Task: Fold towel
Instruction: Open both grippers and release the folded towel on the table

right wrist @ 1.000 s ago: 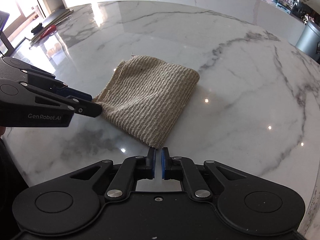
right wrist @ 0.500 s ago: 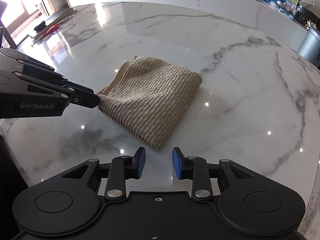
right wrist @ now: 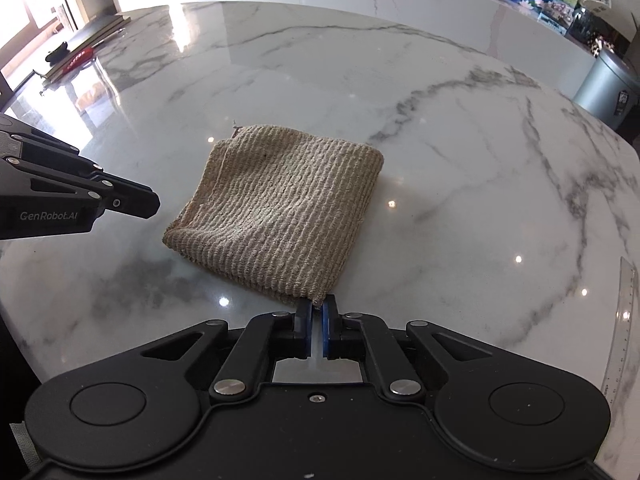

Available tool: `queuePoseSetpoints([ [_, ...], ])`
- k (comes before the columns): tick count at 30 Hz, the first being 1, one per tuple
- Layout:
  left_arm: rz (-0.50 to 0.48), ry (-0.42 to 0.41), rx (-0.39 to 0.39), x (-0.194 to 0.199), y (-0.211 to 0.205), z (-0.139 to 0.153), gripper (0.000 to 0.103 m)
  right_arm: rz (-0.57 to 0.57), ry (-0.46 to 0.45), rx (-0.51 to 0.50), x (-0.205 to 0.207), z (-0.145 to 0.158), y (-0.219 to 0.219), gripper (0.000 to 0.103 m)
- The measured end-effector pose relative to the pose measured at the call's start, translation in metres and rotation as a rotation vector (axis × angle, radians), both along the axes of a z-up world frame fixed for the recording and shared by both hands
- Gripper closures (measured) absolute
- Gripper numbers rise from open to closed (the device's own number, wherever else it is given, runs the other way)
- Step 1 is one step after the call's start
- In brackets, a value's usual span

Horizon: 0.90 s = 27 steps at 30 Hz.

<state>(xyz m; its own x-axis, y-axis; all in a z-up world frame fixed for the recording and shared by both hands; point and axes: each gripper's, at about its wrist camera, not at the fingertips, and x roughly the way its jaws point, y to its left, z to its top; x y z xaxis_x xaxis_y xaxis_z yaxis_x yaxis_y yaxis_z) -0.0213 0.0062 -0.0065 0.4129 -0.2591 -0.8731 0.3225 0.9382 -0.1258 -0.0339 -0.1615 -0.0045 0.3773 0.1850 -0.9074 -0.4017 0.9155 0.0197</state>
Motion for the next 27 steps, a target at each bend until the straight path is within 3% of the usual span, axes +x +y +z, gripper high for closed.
queuePoseSetpoints([
  [5, -0.071, -0.036, 0.008, 0.003, -0.017, 0.014, 0.102, 0.047, 0.014, -0.048, -0.008, 0.001, 0.000, 0.099],
  [10, -0.078, -0.037, 0.030, 0.006, -0.022, 0.014, 0.102, 0.036, 0.022, -0.010, -0.009, 0.019, -0.015, 0.079],
  [13, -0.068, -0.026, 0.034, 0.006, -0.020, 0.010, 0.102, 0.055, 0.038, 0.041, -0.007, 0.028, -0.019, 0.073],
  [16, -0.065, -0.019, 0.042, 0.005, -0.019, 0.009, 0.102, 0.045, 0.023, 0.061, -0.002, 0.033, -0.021, 0.073],
  [20, -0.066, -0.013, 0.051, 0.006, -0.018, 0.008, 0.102, 0.059, 0.001, 0.016, 0.006, 0.028, -0.012, 0.074],
  [27, -0.055, -0.012, 0.052, 0.009, -0.013, 0.007, 0.102, 0.111, 0.009, 0.000, 0.017, 0.019, 0.003, 0.087],
])
